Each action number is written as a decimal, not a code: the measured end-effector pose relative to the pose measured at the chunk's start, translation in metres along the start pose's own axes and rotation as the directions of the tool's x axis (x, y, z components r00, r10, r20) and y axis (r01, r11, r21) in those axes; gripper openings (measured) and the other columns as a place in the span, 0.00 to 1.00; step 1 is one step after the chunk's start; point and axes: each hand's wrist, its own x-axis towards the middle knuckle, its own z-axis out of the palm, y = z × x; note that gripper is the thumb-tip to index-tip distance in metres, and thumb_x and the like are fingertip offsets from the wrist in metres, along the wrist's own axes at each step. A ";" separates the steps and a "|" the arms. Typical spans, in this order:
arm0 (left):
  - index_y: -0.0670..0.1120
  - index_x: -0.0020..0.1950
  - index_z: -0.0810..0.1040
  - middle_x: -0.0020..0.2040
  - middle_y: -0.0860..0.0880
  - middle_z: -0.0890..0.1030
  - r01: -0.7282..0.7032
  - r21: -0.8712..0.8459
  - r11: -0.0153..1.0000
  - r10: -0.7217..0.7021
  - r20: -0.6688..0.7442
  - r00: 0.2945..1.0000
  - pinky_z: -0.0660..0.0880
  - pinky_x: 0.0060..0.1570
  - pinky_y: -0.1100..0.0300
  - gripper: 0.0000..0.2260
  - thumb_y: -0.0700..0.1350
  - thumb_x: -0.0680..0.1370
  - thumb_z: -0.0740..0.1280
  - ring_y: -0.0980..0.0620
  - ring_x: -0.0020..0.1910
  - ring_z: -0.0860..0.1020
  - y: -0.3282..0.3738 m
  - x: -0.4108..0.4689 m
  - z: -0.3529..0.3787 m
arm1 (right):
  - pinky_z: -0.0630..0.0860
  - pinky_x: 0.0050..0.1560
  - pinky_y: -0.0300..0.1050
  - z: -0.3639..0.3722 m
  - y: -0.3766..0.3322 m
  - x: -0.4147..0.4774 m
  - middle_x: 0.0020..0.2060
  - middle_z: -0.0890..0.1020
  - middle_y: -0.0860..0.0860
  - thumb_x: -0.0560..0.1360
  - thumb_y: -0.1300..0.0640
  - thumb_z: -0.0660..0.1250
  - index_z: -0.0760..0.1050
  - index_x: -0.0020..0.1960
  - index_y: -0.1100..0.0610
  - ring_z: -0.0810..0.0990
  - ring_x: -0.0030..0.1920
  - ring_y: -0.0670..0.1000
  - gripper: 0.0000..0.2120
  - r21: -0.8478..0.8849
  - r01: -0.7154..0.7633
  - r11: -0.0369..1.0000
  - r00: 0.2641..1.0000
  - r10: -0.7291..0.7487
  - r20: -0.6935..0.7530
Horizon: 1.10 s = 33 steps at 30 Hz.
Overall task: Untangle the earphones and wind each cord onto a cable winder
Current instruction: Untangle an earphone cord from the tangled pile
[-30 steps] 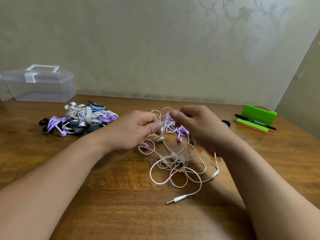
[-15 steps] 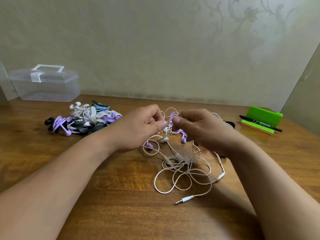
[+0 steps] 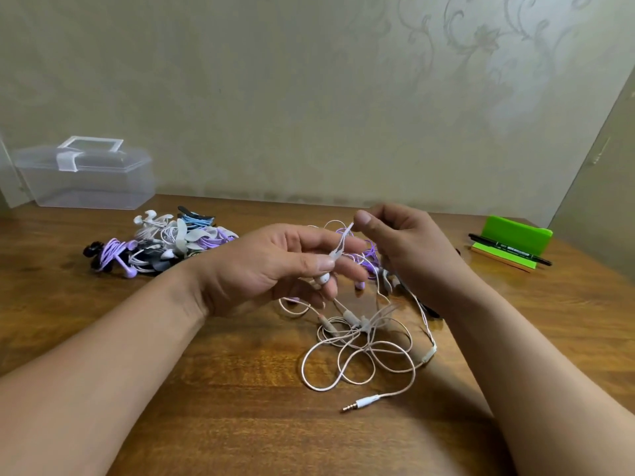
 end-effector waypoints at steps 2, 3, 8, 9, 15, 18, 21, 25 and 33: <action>0.43 0.72 0.77 0.61 0.41 0.84 -0.063 -0.123 0.990 0.057 -0.056 0.997 0.78 0.38 0.62 0.19 0.38 0.80 0.64 0.52 0.42 0.80 -0.001 0.003 0.002 | 0.68 0.37 0.46 0.007 0.002 -0.002 0.33 0.80 0.53 0.83 0.49 0.68 0.84 0.50 0.55 0.73 0.34 0.49 0.11 0.046 -0.012 0.999 0.997 0.008 0.077; 0.44 0.72 0.76 0.60 0.42 0.84 -0.090 -0.166 0.982 0.074 -0.104 0.992 0.78 0.36 0.62 0.20 0.38 0.80 0.64 0.53 0.41 0.79 -0.002 0.004 0.002 | 0.69 0.38 0.47 0.011 0.002 -0.004 0.36 0.82 0.54 0.84 0.49 0.67 0.84 0.52 0.54 0.75 0.36 0.50 0.10 0.045 -0.010 0.999 0.993 0.004 0.121; 0.46 0.75 0.73 0.66 0.48 0.83 -0.151 -0.074 0.986 0.120 -0.313 0.942 0.77 0.40 0.64 0.22 0.38 0.80 0.64 0.55 0.42 0.80 -0.006 0.011 -0.008 | 0.70 0.37 0.40 0.026 0.001 -0.009 0.34 0.79 0.43 0.87 0.54 0.61 0.83 0.56 0.48 0.73 0.33 0.40 0.12 -0.196 0.090 0.976 0.976 -0.048 0.211; 0.46 0.75 0.73 0.65 0.49 0.83 -0.139 -0.011 0.990 0.126 -0.358 0.925 0.77 0.40 0.64 0.21 0.38 0.81 0.64 0.55 0.41 0.80 -0.008 0.013 -0.009 | 0.70 0.36 0.39 0.027 0.001 -0.010 0.34 0.80 0.45 0.86 0.54 0.61 0.83 0.55 0.48 0.73 0.33 0.41 0.11 -0.271 0.118 0.955 0.976 -0.061 0.210; 0.52 0.78 0.69 0.57 0.50 0.87 -0.045 0.304 0.952 0.186 -0.453 0.872 0.78 0.40 0.62 0.22 0.39 0.85 0.63 0.53 0.38 0.79 -0.012 0.013 -0.012 | 0.73 0.34 0.42 0.027 -0.008 -0.013 0.35 0.81 0.47 0.84 0.51 0.66 0.82 0.50 0.51 0.76 0.32 0.44 0.09 -0.411 0.164 0.897 0.981 -0.105 0.162; 0.56 0.79 0.68 0.50 0.54 0.87 0.009 0.387 0.922 0.184 -0.458 0.870 0.80 0.40 0.55 0.24 0.41 0.85 0.64 0.49 0.37 0.80 -0.010 0.010 -0.011 | 0.79 0.38 0.49 0.023 -0.009 -0.012 0.37 0.82 0.46 0.83 0.52 0.67 0.83 0.53 0.50 0.80 0.35 0.46 0.06 -0.402 0.172 0.899 0.981 -0.120 0.151; 0.63 0.79 0.66 0.47 0.49 0.86 0.039 0.403 0.914 0.151 -0.429 0.891 0.81 0.36 0.53 0.25 0.43 0.85 0.64 0.45 0.34 0.82 -0.009 0.007 -0.008 | 0.79 0.42 0.53 0.022 -0.010 -0.011 0.39 0.83 0.48 0.82 0.56 0.68 0.83 0.52 0.50 0.81 0.39 0.50 0.05 -0.352 0.170 0.920 0.983 -0.136 0.121; 0.62 0.77 0.69 0.46 0.47 0.87 0.049 0.416 0.908 0.127 -0.385 0.914 0.79 0.34 0.57 0.23 0.42 0.85 0.64 0.46 0.32 0.81 -0.010 0.008 -0.005 | 0.80 0.44 0.58 0.019 -0.013 -0.011 0.40 0.84 0.52 0.81 0.58 0.69 0.83 0.51 0.51 0.82 0.42 0.57 0.05 -0.257 0.169 0.951 0.984 -0.150 0.093; 0.52 0.70 0.77 0.52 0.49 0.88 0.138 0.418 0.898 0.010 -0.333 0.943 0.81 0.38 0.54 0.17 0.37 0.85 0.60 0.45 0.36 0.83 -0.010 0.007 -0.003 | 0.80 0.43 0.65 0.015 -0.017 -0.013 0.41 0.86 0.52 0.81 0.58 0.69 0.83 0.51 0.50 0.83 0.43 0.61 0.05 -0.230 0.179 0.957 0.981 -0.157 0.113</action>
